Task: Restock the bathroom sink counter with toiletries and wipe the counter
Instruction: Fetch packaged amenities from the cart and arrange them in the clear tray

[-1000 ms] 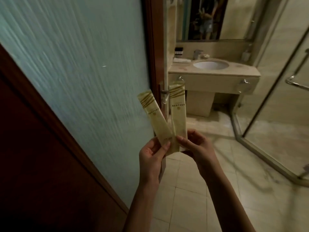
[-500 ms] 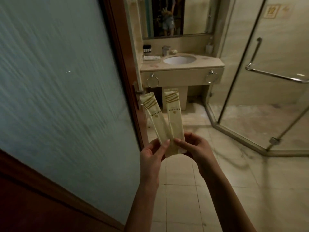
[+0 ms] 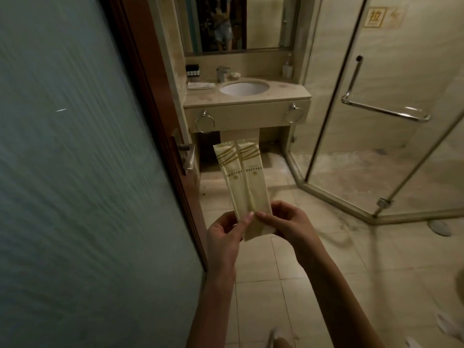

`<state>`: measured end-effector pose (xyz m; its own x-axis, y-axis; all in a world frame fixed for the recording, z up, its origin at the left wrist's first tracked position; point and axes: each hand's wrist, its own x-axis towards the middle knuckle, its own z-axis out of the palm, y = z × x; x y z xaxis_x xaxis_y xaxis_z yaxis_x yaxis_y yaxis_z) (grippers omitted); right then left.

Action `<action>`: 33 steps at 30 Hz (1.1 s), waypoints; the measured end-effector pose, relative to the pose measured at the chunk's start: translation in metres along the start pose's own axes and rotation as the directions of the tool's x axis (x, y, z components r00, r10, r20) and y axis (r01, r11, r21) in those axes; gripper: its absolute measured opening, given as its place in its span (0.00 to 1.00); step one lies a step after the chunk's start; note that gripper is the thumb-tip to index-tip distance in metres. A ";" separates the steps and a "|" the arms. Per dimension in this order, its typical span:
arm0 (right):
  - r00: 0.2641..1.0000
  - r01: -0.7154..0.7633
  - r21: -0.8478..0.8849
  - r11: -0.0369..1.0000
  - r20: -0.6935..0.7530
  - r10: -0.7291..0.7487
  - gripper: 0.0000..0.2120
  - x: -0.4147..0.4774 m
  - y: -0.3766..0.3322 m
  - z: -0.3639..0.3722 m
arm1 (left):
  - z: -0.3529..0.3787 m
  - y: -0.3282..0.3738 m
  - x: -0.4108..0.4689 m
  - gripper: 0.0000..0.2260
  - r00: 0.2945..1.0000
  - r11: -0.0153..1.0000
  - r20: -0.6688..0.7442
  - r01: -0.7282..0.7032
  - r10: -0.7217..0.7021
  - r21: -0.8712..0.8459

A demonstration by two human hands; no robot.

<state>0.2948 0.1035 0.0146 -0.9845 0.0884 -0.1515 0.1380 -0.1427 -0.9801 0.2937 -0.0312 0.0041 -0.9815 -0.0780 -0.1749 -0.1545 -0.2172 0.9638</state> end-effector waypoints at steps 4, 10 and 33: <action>0.998 -0.050 -0.015 0.999 0.030 0.050 0.13 0.040 0.007 -0.001 | 0.006 -0.003 0.031 0.04 0.999 1.000 -0.040 0.000 0.000 0.010; 0.979 -0.072 -0.113 0.991 0.183 0.092 0.12 0.126 -0.004 0.001 | 0.022 0.006 0.104 0.06 0.992 0.999 -0.124 -0.016 0.020 0.037; 0.975 -0.062 -0.123 0.991 0.205 0.086 0.08 0.430 -0.041 -0.075 | 0.149 0.012 0.396 0.13 0.982 0.982 -0.134 0.146 -0.130 0.116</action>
<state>-0.1265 0.2212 -0.0204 -0.9702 -0.1278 -0.2059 0.2108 -0.0258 -0.9772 -0.1137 0.0806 -0.0238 -0.9290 -0.1790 -0.3239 -0.3080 -0.1115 0.9448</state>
